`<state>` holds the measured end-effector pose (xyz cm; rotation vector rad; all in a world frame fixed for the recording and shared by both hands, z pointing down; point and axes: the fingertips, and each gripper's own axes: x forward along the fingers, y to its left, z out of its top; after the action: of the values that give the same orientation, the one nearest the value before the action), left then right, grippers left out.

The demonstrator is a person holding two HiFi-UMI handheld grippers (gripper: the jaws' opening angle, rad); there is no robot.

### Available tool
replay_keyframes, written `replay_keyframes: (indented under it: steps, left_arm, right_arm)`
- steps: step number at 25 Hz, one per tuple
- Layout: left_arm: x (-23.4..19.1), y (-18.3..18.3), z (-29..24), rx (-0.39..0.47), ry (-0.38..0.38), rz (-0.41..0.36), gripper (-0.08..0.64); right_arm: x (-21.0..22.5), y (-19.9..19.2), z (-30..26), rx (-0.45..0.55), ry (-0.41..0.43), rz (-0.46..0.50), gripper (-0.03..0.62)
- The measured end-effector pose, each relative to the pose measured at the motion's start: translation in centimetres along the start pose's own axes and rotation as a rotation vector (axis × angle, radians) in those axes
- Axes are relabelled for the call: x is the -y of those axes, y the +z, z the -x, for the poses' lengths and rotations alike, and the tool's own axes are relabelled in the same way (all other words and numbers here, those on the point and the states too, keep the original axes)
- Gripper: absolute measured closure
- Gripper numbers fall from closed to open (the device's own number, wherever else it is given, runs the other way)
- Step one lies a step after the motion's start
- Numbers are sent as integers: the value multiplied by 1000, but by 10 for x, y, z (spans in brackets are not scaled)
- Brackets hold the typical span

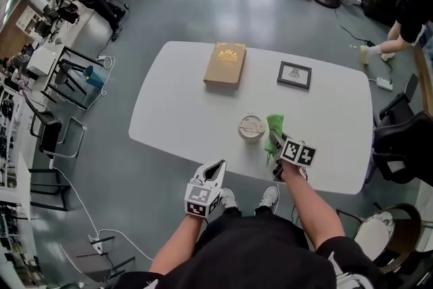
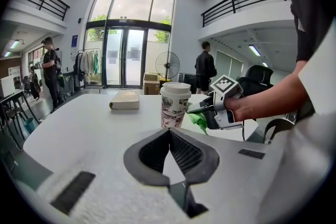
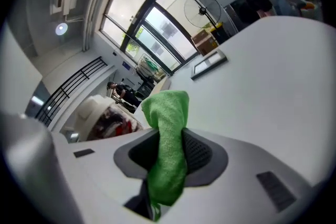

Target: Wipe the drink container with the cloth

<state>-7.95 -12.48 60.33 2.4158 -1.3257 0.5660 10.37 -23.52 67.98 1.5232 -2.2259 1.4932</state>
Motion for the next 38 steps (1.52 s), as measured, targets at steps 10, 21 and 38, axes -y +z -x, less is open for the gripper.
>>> replay_keyframes:
  steps: [10,21,38]
  left_arm:
    - [3,19,-5,59,47,6,548]
    - [-35,43,4,116,-61,-57,548]
    - [-133,22,9,51,-281,-131,548]
  right_arm:
    - [-103,81,90,276,150,428,466]
    - [-213,38,83,288,244,528,466]
    - [-187,-44,-14,193,16,116,472]
